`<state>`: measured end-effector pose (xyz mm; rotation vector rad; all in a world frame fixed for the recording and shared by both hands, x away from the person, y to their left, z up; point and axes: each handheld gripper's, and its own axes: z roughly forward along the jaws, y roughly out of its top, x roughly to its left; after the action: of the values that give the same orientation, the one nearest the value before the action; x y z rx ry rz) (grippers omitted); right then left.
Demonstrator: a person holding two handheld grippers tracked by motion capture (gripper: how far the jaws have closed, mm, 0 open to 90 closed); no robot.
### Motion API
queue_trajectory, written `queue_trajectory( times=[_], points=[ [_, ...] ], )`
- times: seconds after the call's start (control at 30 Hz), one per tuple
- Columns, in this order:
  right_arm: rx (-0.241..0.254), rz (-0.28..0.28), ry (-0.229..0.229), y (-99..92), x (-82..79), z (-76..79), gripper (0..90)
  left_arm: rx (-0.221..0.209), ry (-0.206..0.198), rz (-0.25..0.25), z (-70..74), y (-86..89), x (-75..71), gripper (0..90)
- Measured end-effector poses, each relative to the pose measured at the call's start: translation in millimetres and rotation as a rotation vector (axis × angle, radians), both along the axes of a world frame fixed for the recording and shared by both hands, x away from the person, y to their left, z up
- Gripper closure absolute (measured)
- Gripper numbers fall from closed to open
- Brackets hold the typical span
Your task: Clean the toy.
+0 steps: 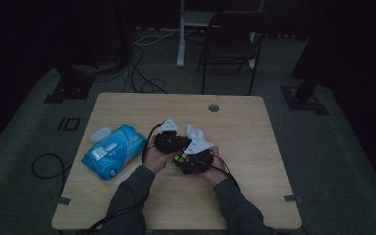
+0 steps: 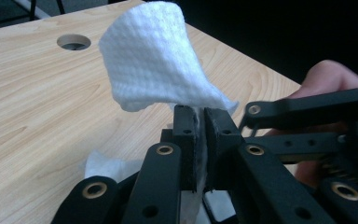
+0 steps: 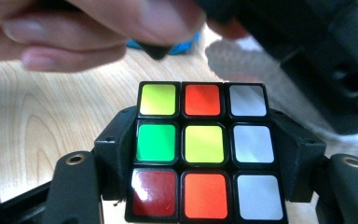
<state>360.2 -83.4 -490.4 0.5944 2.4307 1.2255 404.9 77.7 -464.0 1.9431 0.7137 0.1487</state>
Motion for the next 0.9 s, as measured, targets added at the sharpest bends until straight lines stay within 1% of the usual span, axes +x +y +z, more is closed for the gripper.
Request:
queue_trajectory(
  times=[0.1,0.17,0.3,0.37,0.67,0.9],
  points=[
    [0.008,0.008,-0.007,0.1,-1.5,2.6,33.9,-0.004,0.008,0.009,-1.7,1.0,0.6,84.8],
    [0.005,0.006,-0.004,0.4,-0.8,1.9,33.9,-0.009,0.008,0.007,-1.4,1.1,0.2,84.9],
    [-0.002,-0.008,0.007,-0.1,2.8,-2.6,33.9,-0.017,-0.003,0.008,1.2,1.7,-0.7,84.9],
    [-0.006,-0.019,0.010,-1.3,3.9,-4.3,33.9,-0.009,-0.009,0.016,1.8,3.2,-0.3,84.9],
    [-0.001,-0.041,0.011,-9.7,3.9,-4.3,33.9,-0.013,-0.010,0.062,-0.4,15.5,1.4,85.1],
    [-0.004,-0.056,0.011,-14.4,3.6,-3.8,33.9,-0.011,-0.008,0.077,-4.3,21.1,0.5,85.2]
  ],
)
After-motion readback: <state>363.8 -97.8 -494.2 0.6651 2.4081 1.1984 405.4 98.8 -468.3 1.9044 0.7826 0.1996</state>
